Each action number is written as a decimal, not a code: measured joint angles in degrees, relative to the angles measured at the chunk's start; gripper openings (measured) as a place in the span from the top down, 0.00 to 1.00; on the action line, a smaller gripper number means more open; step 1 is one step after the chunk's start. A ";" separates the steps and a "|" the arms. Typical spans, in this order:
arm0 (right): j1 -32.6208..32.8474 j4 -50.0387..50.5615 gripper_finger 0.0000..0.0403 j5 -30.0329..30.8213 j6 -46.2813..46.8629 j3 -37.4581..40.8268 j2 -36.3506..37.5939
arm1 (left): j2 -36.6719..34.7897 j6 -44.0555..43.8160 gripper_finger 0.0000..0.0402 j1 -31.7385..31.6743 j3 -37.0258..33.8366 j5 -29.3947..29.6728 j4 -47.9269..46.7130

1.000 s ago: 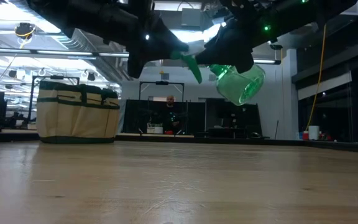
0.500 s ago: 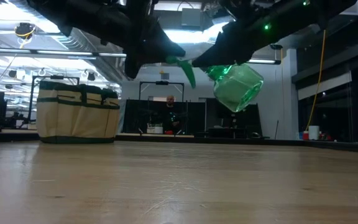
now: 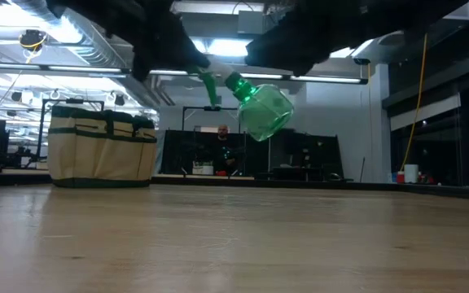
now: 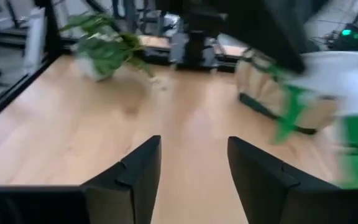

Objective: Pick & Place Garden tools in Gardening bag
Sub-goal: Put the spray bottle into the gardening bag

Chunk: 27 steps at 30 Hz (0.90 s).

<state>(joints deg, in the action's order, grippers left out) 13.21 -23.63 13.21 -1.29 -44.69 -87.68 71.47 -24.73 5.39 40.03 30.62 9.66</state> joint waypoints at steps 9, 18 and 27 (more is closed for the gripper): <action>-0.01 -1.23 0.53 -7.99 1.00 0.00 0.00 | -10.53 1.51 0.89 1.67 -0.10 6.42 -10.91; 0.15 -0.56 0.53 -12.09 1.54 0.00 0.00 | -23.86 1.49 0.89 3.89 -0.11 12.66 -23.00; 0.36 0.29 0.53 -13.39 1.54 0.04 0.00 | -34.77 2.20 0.88 4.02 -0.11 13.38 -30.54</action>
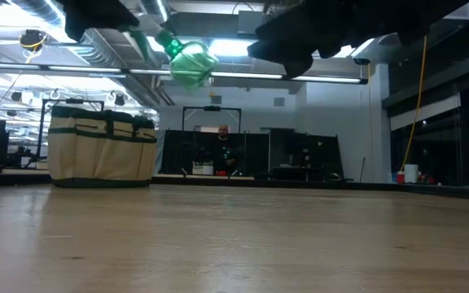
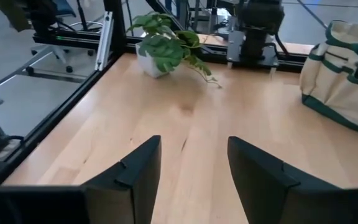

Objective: Pick & Place Garden tools in Gardening bag
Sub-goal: Put the spray bottle into the gardening bag

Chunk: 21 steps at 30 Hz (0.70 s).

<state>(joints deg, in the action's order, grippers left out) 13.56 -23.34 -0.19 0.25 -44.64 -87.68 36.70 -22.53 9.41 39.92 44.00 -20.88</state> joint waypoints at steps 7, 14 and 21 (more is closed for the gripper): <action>0.07 0.38 0.53 -0.04 0.00 0.00 0.00 | -3.37 0.64 0.89 0.02 0.00 -0.02 -0.47; 0.04 0.93 0.53 -0.04 -0.02 0.02 0.00 | -4.23 -0.11 0.89 0.02 0.00 -0.69 -4.29; 0.04 0.93 0.53 -0.02 0.00 0.02 0.00 | -4.23 -0.31 0.89 0.02 0.00 -0.18 -4.97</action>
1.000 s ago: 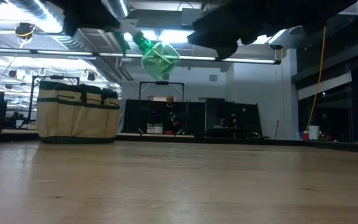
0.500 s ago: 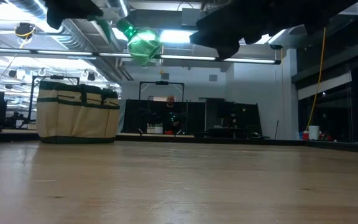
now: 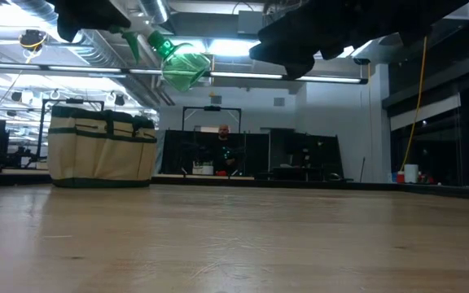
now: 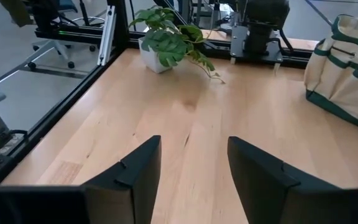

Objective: Pick & Place Garden tools in Gardening bag
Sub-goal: Put the spray bottle into the gardening bag

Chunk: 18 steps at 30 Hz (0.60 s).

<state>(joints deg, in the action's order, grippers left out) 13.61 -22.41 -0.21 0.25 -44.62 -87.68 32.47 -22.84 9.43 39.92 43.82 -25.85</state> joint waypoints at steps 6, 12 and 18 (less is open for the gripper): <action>0.00 0.19 0.53 0.00 -0.02 0.00 0.00 | -0.11 0.05 0.89 0.00 0.45 -0.96 0.11; 0.00 2.13 0.53 0.00 -0.02 0.00 0.00 | 0.17 1.63 0.89 0.00 4.73 -7.51 -0.08; 0.00 2.10 0.53 0.00 -0.02 0.00 0.00 | 4.25 3.06 0.89 -0.24 13.72 -8.30 -8.62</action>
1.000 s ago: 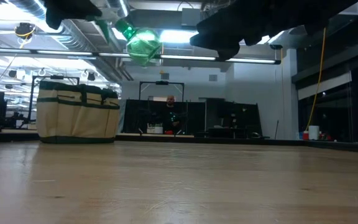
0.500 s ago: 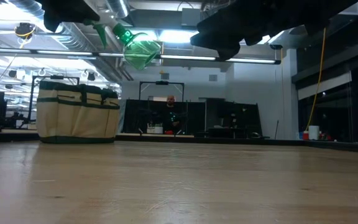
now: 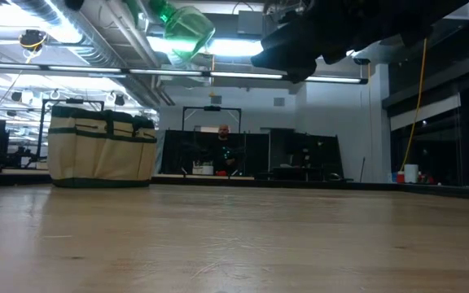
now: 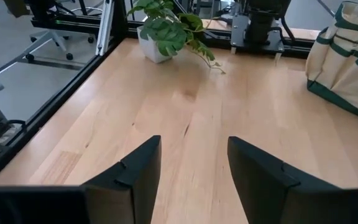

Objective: Pick & Place Garden tools in Gardening bag
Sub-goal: Put the spray bottle into the gardening bag

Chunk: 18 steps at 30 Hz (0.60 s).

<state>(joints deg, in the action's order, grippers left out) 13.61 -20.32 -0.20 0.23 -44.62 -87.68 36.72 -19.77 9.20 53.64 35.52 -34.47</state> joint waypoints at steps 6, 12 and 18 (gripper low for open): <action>0.00 -0.04 0.53 0.02 0.00 0.00 0.00 | 8.48 -1.05 0.89 -1.91 13.79 0.81 -16.53; 0.00 0.09 0.53 0.02 0.00 0.00 0.00 | 16.12 -4.17 0.89 -4.74 24.10 3.32 -30.96; 0.00 2.49 0.53 0.02 0.00 0.00 0.00 | 20.36 -8.54 0.89 -6.75 28.12 3.80 -41.26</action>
<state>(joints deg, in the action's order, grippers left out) 13.61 -17.83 -0.19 0.23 -44.62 -87.68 57.08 -28.32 2.45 81.77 39.32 -75.72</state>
